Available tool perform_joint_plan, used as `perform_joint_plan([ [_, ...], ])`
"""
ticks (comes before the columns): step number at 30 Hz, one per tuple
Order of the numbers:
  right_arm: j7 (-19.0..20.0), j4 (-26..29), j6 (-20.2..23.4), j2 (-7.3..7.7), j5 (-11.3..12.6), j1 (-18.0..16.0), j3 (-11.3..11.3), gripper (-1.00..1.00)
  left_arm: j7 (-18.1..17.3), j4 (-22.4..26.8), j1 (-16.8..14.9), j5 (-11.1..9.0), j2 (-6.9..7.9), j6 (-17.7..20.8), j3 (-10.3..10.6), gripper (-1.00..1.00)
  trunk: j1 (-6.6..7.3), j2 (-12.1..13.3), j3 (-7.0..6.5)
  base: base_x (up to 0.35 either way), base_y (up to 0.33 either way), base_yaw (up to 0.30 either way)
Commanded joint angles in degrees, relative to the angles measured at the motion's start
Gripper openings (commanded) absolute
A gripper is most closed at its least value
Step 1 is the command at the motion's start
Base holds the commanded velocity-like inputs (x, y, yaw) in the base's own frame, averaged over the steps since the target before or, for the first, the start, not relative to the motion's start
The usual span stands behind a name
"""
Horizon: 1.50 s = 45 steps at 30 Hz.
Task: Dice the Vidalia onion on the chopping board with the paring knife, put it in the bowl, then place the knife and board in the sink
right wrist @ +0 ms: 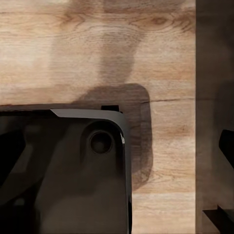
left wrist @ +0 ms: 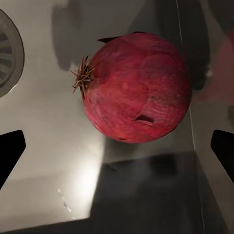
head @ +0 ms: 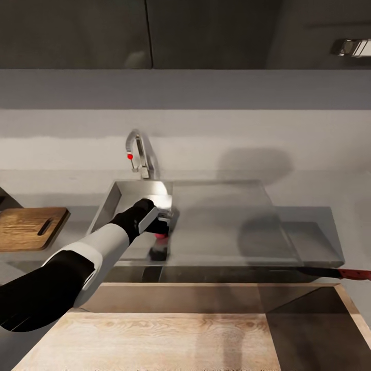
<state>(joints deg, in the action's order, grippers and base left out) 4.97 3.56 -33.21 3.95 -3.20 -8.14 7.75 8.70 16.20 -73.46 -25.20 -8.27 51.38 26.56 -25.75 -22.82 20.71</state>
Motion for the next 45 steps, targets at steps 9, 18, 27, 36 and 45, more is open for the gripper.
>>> perform_joint_plan([
  [9,0.55,-0.05,-0.11,0.01,-0.52,-0.03,0.24,1.0,0.35,0.06,0.24,-1.35,0.01,0.12,0.2,1.0,-0.03,-0.1,0.38,0.0,0.0,0.0],
  [18,0.55,-0.05,-0.18,0.01,-0.49,-0.03,0.37,1.0,0.35,0.06,0.27,-1.35,0.17,0.17,0.24,1.0,-0.03,-0.1,0.38,0.037,-0.002,0.0],
  [27,0.33,0.04,-0.2,0.06,-0.35,-0.03,0.56,1.0,0.35,0.06,0.26,-1.35,0.18,0.19,0.26,1.0,-0.03,-0.1,0.38,0.098,-0.028,0.0],
  [36,0.31,0.04,-0.13,0.07,-0.32,-0.03,0.6,1.0,0.35,0.06,0.3,-1.35,0.14,0.2,0.98,1.0,-0.03,-0.1,0.38,0.003,-0.001,0.0],
  [45,0.31,0.04,-0.11,0.06,-0.3,-0.03,0.6,1.0,0.35,0.05,0.34,-1.36,0.13,0.21,1.03,1.0,-0.03,-0.1,1.02,0.031,-0.025,0.0],
])
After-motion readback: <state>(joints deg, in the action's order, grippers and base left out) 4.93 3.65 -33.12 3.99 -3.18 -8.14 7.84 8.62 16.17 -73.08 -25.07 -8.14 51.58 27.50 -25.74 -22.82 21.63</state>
